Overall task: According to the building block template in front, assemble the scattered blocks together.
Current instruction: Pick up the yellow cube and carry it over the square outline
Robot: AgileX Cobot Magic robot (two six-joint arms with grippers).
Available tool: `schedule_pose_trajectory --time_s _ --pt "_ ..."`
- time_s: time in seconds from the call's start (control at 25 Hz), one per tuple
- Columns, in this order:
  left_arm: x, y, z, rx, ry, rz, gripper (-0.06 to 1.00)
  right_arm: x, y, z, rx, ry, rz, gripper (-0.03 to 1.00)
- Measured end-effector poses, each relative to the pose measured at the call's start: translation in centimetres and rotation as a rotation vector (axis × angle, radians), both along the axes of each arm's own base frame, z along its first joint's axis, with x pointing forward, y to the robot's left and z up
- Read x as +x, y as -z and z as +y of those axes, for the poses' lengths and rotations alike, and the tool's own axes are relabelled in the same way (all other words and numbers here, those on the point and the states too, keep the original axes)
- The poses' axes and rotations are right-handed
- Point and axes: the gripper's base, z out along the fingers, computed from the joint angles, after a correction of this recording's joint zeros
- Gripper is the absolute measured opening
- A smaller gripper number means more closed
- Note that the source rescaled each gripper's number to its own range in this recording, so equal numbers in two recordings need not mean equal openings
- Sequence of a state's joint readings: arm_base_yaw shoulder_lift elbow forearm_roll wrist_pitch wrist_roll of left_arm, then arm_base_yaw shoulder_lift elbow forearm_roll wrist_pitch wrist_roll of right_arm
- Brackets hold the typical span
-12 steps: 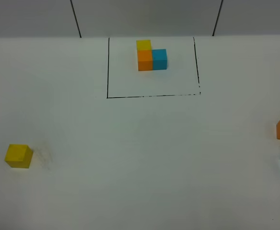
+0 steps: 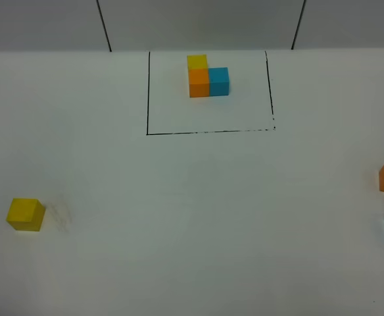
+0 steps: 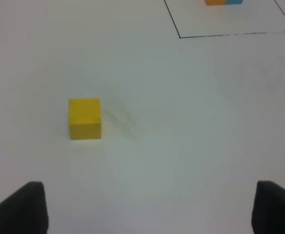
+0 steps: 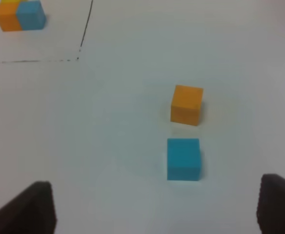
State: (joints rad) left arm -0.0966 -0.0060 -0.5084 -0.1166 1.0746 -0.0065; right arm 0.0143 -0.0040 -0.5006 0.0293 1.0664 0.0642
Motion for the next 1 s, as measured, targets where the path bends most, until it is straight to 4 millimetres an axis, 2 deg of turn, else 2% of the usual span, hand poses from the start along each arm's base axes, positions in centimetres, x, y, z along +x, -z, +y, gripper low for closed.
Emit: schedule_pose_trajectory --time_s 0.44,0.64,0.8,1.0 --pt "0.0 0.0 0.2 0.016 -0.011 -0.004 0.80 0.0 0.0 0.0 0.000 0.000 0.000 0.70" --pt "0.5 -1.5 0.3 -0.007 -0.050 0.007 0.79 0.0 0.0 0.0 0.000 0.000 0.000 0.70" --pt "2.9 -3.2 0.8 0.031 -0.136 0.163 0.79 0.0 0.0 0.0 0.000 0.000 0.000 0.70" --pt "8.7 -4.2 0.7 0.111 -0.169 0.413 0.79 0.0 0.0 0.0 0.000 0.000 0.000 0.70"
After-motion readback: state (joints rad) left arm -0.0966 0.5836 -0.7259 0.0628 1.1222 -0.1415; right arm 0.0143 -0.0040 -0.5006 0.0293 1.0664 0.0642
